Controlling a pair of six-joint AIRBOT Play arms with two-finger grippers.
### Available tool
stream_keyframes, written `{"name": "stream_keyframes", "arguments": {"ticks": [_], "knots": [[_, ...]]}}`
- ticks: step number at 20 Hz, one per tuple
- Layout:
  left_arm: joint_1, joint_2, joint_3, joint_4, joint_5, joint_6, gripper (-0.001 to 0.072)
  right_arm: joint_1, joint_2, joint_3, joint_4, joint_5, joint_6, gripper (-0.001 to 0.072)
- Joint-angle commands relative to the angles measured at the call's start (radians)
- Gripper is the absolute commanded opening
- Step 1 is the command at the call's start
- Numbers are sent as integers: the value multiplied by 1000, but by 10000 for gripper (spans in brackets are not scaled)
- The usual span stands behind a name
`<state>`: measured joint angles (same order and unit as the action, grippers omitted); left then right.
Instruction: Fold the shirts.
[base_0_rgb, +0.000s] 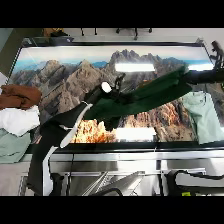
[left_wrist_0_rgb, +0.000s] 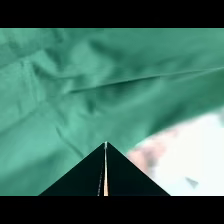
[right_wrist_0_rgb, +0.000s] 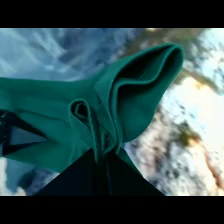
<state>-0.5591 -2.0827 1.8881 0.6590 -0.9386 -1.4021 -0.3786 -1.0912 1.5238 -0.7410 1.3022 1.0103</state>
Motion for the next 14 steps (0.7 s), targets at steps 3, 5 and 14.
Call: {"name": "stream_keyframes", "arguments": {"ticks": [3,5,14], "knots": [[232,270,1,-348,-264,201,16,137,39,2,204,-28,8,20],[354,384,1,-449,-354,213,17,300,-4,2,207,-126,10,21],[626,637,-1,-396,-533,226,16,1062,-454,3,208,-848,-96,400]]}}
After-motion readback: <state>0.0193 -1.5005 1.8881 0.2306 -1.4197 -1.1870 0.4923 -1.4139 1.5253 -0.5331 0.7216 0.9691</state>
